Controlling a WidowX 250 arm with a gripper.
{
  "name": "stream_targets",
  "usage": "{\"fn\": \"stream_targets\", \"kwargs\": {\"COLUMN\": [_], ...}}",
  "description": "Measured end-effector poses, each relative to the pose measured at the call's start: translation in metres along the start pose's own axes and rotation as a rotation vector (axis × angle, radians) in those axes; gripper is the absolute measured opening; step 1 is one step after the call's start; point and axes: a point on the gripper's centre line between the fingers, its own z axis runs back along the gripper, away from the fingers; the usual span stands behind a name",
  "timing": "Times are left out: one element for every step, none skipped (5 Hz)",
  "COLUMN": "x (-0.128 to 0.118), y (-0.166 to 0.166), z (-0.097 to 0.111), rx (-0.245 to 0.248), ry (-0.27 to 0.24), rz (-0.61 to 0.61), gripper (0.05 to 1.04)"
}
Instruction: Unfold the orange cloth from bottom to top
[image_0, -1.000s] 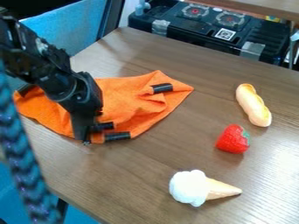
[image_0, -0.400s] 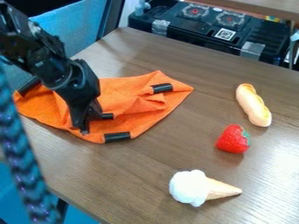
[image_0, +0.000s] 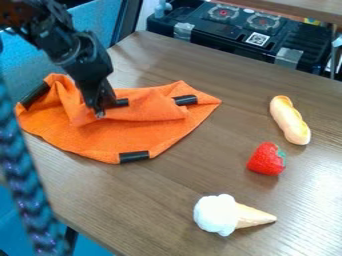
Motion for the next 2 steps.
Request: {"fn": "stream_targets", "kwargs": {"x": [0.005,0.011], "y": [0.026,0.063], "z": [-0.006,-0.004], "rx": [0.002,0.013], "ry": [0.021,0.045], "rz": [0.069,0.159], "gripper": [0.05,0.05]}}
